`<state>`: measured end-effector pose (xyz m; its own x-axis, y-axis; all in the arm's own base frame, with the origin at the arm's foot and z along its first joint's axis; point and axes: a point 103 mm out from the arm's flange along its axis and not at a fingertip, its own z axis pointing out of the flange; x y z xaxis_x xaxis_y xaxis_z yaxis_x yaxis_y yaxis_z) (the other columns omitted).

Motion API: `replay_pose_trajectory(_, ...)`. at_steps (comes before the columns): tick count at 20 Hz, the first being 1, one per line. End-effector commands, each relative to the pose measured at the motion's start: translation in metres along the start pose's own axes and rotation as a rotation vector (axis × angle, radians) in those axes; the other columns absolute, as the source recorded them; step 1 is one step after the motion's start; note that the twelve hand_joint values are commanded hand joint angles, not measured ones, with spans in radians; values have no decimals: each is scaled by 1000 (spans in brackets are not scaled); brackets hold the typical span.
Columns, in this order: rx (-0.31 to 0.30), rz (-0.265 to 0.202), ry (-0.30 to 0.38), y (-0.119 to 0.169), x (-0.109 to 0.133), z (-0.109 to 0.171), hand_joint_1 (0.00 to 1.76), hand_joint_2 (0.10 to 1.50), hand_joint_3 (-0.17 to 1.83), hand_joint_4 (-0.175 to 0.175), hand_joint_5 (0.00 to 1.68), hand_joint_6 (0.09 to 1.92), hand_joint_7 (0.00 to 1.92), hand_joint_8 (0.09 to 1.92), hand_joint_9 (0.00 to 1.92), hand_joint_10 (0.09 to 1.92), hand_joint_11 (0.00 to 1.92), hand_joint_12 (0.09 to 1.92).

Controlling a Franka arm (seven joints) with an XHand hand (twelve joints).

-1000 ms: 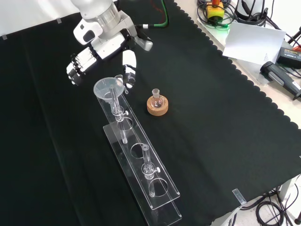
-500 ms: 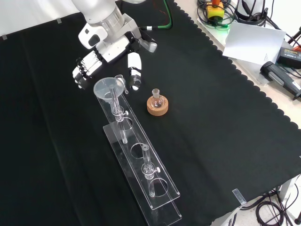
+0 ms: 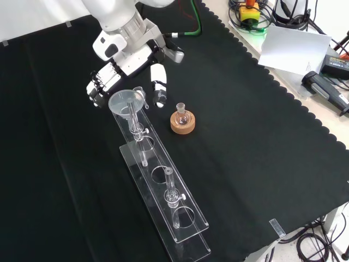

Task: Pick up the funnel from the transparent funnel stand.

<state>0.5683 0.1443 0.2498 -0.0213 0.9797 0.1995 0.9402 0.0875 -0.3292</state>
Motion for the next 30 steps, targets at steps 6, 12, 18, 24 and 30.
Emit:
replay_pose_trajectory(6,25,7,1,4,1,10,238,639,15,63,0,87,0,87,0,87,0,87)
replay_pose_trajectory(12,19,12,7,6,-3,12,244,643,15,66,0,87,0,87,0,87,0,87)
replay_pose_trajectory(18,-13,7,3,6,-2,12,332,677,29,64,0,87,0,87,0,87,22,87)
replay_pose_trajectory(24,-59,12,-1,5,0,12,412,710,16,43,0,87,95,87,48,87,6,363)
replay_pose_trajectory(30,-74,11,5,2,0,13,443,714,6,26,0,87,165,370,32,586,0,895)
